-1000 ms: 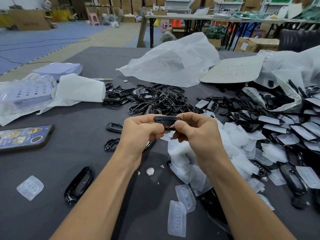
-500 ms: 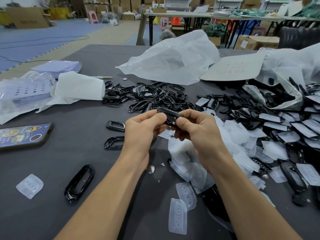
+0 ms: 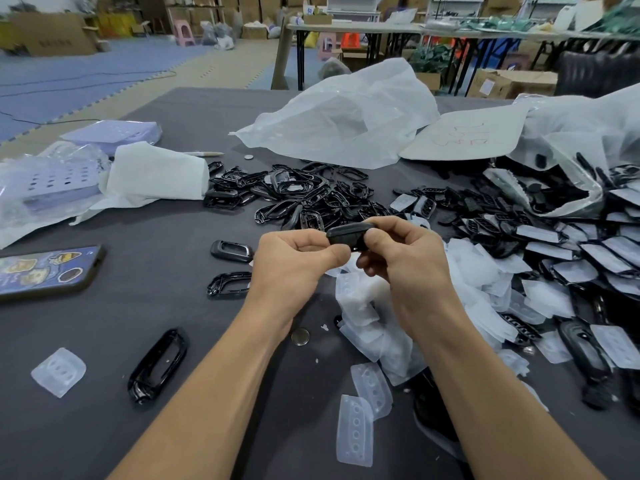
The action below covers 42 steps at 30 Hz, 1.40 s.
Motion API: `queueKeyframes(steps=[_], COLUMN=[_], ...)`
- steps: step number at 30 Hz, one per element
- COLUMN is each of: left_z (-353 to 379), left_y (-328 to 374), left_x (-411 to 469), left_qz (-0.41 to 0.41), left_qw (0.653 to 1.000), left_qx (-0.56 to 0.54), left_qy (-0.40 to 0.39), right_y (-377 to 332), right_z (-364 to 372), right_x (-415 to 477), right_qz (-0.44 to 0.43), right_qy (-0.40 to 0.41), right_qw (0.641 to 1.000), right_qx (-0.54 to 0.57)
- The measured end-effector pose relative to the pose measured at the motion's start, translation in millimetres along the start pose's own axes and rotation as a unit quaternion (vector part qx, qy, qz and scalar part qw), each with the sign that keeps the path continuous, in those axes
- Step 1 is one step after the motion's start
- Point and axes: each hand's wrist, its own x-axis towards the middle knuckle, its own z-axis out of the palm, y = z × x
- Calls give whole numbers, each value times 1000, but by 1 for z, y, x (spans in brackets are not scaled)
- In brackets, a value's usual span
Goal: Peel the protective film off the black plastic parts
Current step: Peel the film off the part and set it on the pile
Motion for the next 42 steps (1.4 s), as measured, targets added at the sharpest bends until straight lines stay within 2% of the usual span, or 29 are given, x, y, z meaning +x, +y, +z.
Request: queueKeyframes(steps=[5,10,15,20,24,28,31,34,38,42], left_z=[3,3,4,0,-3,-1,3,4,4,0], left_y=[-1,-1,2,4,4,2,4,7,7,5], left_x=[-2,1,0,0,0,-1,-3,-1,-2,0], left_qz=[-1,14,18,34,21,63,80,95,105,52], left_qw=[1000,997,999,999,994,993,991,989,989,995], left_qx=[9,-51,-36,-34,-86,-63,-71,-102,-99,-68], left_qy=[-13,63,19,-22,-64,-81,-78,-39,-16,45], right_y=[-2,0,3,0,-6,-8,-10,-11,-9,-3], right_z=[1,0,0,-2,-7,-8,-7,-7,-3,3], right_x=[-2,-1,0,1,1,0,0,1,0,-4], right_qz=[-47,-72,-70,-29,27,58,82,126,136,10], right_qy=[20,27,22,3,3,0,-19,-47,-90,-58], right_qw=[998,996,993,998,999,996,993,986,985,993], right_qx=[-32,-46,-87,-56,37,66,86,103,47,-99])
